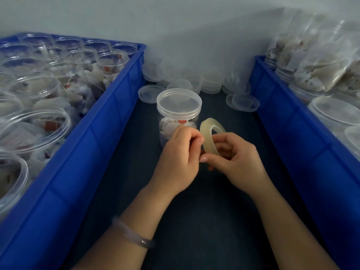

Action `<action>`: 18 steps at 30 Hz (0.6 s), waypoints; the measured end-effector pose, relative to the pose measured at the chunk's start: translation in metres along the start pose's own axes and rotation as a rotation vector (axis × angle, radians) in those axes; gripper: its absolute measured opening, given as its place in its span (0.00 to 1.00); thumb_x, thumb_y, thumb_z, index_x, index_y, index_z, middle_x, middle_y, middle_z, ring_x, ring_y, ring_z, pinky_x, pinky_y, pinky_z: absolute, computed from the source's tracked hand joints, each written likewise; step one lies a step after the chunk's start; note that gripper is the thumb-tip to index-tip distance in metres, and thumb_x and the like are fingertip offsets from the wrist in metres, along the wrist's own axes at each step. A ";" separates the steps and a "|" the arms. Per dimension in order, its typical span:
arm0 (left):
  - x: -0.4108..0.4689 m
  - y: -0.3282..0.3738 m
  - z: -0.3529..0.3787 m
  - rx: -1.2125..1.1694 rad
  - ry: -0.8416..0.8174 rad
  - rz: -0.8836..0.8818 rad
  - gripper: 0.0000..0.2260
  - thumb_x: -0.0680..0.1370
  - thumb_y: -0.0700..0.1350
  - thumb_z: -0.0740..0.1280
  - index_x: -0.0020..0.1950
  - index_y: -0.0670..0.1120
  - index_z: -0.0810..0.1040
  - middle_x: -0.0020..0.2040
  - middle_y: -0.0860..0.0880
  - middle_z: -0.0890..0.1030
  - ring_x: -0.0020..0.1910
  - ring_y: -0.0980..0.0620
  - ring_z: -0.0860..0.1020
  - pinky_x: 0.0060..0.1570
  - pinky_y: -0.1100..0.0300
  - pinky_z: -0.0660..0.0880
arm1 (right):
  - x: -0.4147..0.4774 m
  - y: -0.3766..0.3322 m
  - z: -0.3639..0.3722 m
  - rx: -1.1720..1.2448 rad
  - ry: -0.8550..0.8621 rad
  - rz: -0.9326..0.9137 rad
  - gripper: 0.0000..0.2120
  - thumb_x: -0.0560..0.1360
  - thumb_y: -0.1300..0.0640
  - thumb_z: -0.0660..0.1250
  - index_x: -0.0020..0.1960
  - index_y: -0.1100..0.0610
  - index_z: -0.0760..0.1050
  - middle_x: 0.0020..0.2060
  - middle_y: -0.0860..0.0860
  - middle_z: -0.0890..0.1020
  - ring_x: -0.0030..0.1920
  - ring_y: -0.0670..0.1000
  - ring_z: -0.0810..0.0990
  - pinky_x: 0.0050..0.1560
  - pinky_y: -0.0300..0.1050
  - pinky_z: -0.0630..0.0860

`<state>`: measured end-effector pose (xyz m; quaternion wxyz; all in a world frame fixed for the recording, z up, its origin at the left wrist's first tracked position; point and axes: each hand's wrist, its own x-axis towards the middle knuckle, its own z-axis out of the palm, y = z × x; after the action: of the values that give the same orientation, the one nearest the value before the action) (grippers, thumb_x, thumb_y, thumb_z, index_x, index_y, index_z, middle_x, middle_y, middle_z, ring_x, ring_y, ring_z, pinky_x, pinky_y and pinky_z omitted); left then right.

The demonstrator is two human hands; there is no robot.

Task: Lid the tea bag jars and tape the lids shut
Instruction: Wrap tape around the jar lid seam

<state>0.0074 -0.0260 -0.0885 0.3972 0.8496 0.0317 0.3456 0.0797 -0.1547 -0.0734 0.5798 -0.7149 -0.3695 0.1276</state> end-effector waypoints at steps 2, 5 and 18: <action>0.002 0.000 -0.006 -0.128 -0.058 -0.035 0.02 0.79 0.41 0.64 0.46 0.46 0.74 0.41 0.56 0.76 0.41 0.59 0.76 0.41 0.70 0.73 | 0.000 0.000 0.000 0.008 0.007 -0.019 0.19 0.60 0.46 0.74 0.49 0.48 0.76 0.42 0.40 0.84 0.38 0.42 0.84 0.34 0.32 0.77; 0.004 -0.002 -0.011 -0.153 -0.110 -0.035 0.03 0.76 0.42 0.68 0.46 0.47 0.75 0.41 0.55 0.77 0.42 0.59 0.78 0.42 0.69 0.74 | -0.001 0.001 -0.002 -0.003 0.000 -0.053 0.21 0.59 0.44 0.74 0.50 0.48 0.76 0.43 0.41 0.84 0.38 0.43 0.84 0.35 0.32 0.77; 0.006 0.013 -0.011 -0.232 -0.008 -0.174 0.07 0.80 0.43 0.61 0.43 0.48 0.74 0.32 0.53 0.74 0.30 0.61 0.74 0.32 0.71 0.69 | 0.006 0.001 -0.009 -0.276 0.113 -0.127 0.05 0.75 0.53 0.65 0.48 0.44 0.77 0.39 0.42 0.80 0.37 0.42 0.77 0.35 0.34 0.74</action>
<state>0.0027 -0.0259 -0.0712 0.5212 0.7934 0.0638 0.3078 0.0897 -0.1569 -0.0702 0.5029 -0.7689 -0.3948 -0.0014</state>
